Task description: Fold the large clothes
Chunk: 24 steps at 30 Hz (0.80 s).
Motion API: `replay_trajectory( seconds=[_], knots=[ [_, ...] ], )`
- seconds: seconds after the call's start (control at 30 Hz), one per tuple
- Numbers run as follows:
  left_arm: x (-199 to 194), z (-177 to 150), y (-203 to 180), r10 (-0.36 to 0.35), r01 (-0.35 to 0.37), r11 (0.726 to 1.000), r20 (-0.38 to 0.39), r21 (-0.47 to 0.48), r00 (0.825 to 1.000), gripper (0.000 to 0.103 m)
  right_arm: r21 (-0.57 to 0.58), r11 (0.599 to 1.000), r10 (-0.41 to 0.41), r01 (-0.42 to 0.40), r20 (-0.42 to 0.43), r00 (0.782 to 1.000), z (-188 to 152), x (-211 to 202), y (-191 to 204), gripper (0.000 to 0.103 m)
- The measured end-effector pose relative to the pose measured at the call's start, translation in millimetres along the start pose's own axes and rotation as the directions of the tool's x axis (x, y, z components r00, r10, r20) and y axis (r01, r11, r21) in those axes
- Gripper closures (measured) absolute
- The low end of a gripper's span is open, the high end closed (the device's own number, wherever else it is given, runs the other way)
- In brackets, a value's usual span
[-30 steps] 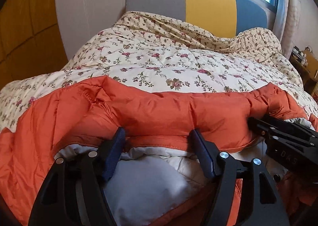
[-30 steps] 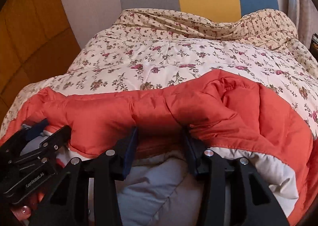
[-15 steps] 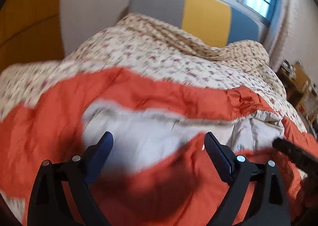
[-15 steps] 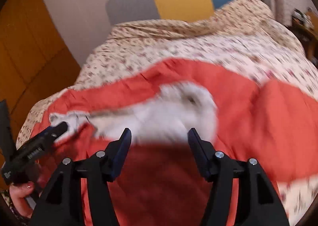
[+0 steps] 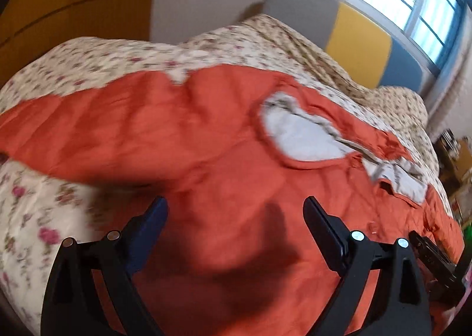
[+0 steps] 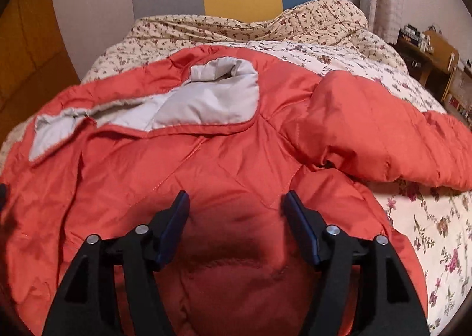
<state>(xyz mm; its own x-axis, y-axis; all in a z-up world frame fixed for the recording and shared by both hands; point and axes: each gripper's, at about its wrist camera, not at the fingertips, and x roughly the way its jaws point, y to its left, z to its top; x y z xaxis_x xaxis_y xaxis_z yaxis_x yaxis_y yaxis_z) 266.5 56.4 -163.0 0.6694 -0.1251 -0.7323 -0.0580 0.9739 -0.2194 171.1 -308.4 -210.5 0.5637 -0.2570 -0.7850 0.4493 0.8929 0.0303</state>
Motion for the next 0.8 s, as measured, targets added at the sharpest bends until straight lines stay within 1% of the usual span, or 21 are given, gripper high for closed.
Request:
replay_trajectory(
  seconds=[0.07,0.17,0.27,0.3,0.37,0.43,0.47,0.53,0.57,0.6,0.63,0.67,0.7,0.73,0.8],
  knots=[
    [-8,-1,22,0.043,-0.043,0.999,0.017,-0.030,0.999,0.011,-0.015,1.000,-0.015,0.016,0.002,1.000,-2,0,3,0.033],
    [-18,1,58,0.090,-0.086,0.991,0.031,-0.104,0.995,0.011,-0.009,1.000,-0.009,0.009,0.004,1.000,-4,1,1,0.033],
    [-24,3,100,0.142,-0.134,0.971,0.028,-0.199,0.989,0.011,-0.010,1.000,-0.011,0.011,0.005,1.000,-3,2,2,0.033],
    [-26,3,109,0.153,-0.144,0.965,0.025,-0.218,0.988,0.011,-0.011,1.000,-0.013,0.013,0.004,1.000,-3,2,3,0.033],
    [-29,3,139,0.181,-0.167,0.943,0.022,-0.287,0.983,0.011,-0.011,1.000,-0.013,0.013,0.005,1.000,-3,2,3,0.032],
    [-34,4,168,0.213,-0.192,0.914,0.021,-0.358,0.977,0.011,-0.010,1.000,-0.012,0.012,0.004,1.000,-3,2,2,0.032],
    [-36,4,184,0.220,-0.192,0.896,0.025,-0.400,0.975,0.011,-0.010,1.000,-0.011,0.011,0.004,1.000,-4,2,2,0.031],
    [-39,4,211,0.233,-0.191,0.858,0.029,-0.478,0.972,0.011,-0.011,1.000,-0.012,0.012,0.005,1.000,-3,2,2,0.031],
    [-40,3,226,0.240,-0.189,0.833,0.032,-0.519,0.970,0.011,-0.010,1.000,-0.011,0.011,0.005,1.000,-4,2,2,0.031],
    [-41,3,246,0.246,-0.182,0.799,0.035,-0.572,0.969,0.011,-0.009,1.000,-0.010,0.010,0.005,1.000,-4,2,2,0.030],
    [-41,4,258,0.248,-0.175,0.776,0.037,-0.605,0.968,0.016,-0.009,1.000,-0.010,0.010,0.005,1.000,-4,2,2,0.030],
    [-41,4,270,0.238,-0.154,0.757,0.048,-0.635,0.970,0.017,-0.010,1.000,-0.011,0.011,0.005,1.000,-4,2,2,0.030],
    [-40,6,284,0.222,-0.118,0.736,0.072,-0.666,0.972,0.021,-0.011,1.000,-0.012,0.012,0.006,1.000,-4,1,2,0.030],
    [-40,8,290,0.223,-0.109,0.726,0.082,-0.679,0.971,0.025,-0.012,1.000,-0.015,0.015,0.006,1.000,-4,1,2,0.030],
    [-38,15,304,0.221,-0.080,0.705,0.111,-0.705,0.969,0.027,-0.017,1.000,-0.020,0.020,0.005,1.000,-4,2,4,0.030]
  ],
)
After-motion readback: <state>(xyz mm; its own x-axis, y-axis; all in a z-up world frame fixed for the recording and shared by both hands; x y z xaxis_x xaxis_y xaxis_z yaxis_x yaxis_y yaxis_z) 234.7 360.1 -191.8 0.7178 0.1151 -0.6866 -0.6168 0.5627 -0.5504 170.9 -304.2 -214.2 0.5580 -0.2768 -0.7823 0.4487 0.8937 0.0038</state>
